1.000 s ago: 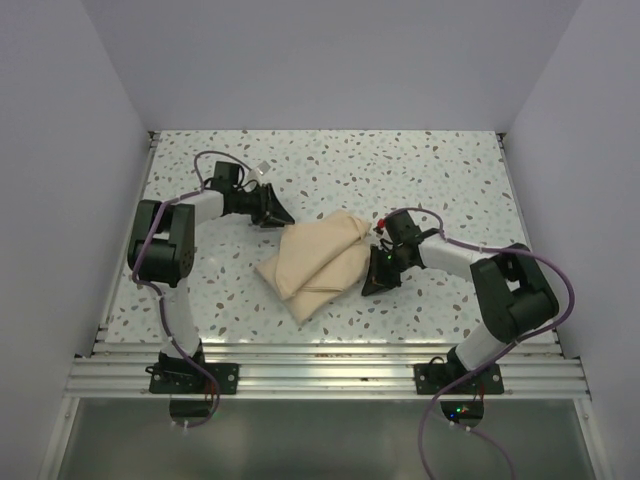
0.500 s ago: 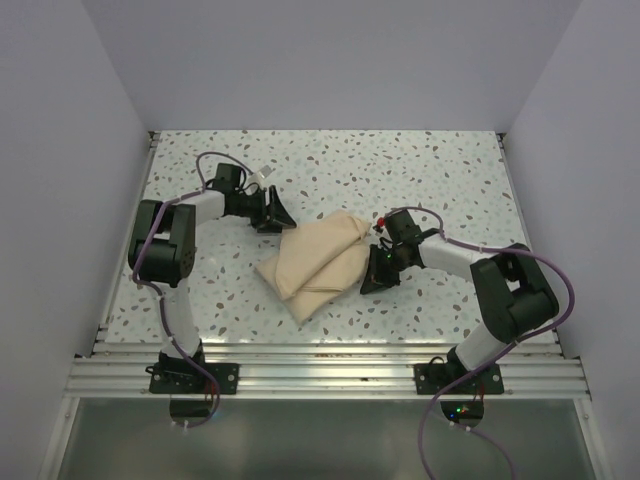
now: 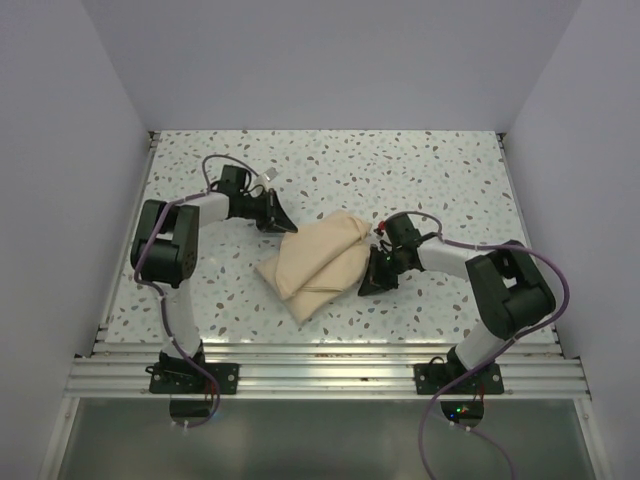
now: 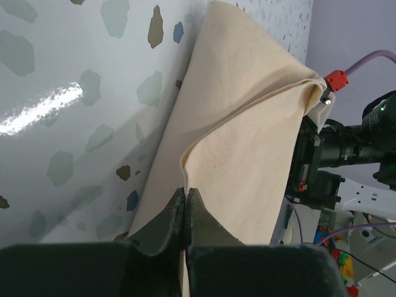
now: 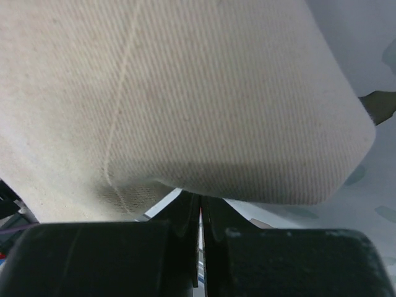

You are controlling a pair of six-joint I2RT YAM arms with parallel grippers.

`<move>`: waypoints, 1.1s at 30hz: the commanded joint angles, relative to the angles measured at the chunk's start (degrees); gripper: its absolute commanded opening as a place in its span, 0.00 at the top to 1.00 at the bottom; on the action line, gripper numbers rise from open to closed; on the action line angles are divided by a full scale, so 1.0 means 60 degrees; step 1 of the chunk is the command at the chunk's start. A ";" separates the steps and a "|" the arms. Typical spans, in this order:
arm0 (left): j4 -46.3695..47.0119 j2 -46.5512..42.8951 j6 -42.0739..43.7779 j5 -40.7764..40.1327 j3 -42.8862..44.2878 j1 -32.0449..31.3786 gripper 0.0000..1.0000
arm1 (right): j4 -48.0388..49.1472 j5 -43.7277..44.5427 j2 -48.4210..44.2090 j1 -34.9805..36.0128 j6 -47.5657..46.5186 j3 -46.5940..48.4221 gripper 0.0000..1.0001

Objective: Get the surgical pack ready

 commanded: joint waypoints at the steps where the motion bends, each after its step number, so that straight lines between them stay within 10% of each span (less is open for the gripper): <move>1: 0.0793 -0.1239 -0.0655 0.0439 -0.0158 -0.0072 1.00 | 0.0771 -0.0267 0.0008 -0.0009 0.0695 -0.0200 1.00; 26: -0.0862 -0.5227 -0.2296 -0.1056 -0.0261 -0.3688 1.00 | 0.3465 -0.0970 0.0609 -0.0024 0.4196 -0.0449 1.00; 33: -0.1477 -0.4599 -0.1930 -0.1144 0.0369 -0.4349 1.00 | 0.1260 -0.0342 -0.0195 -0.0884 0.3086 -0.0405 1.00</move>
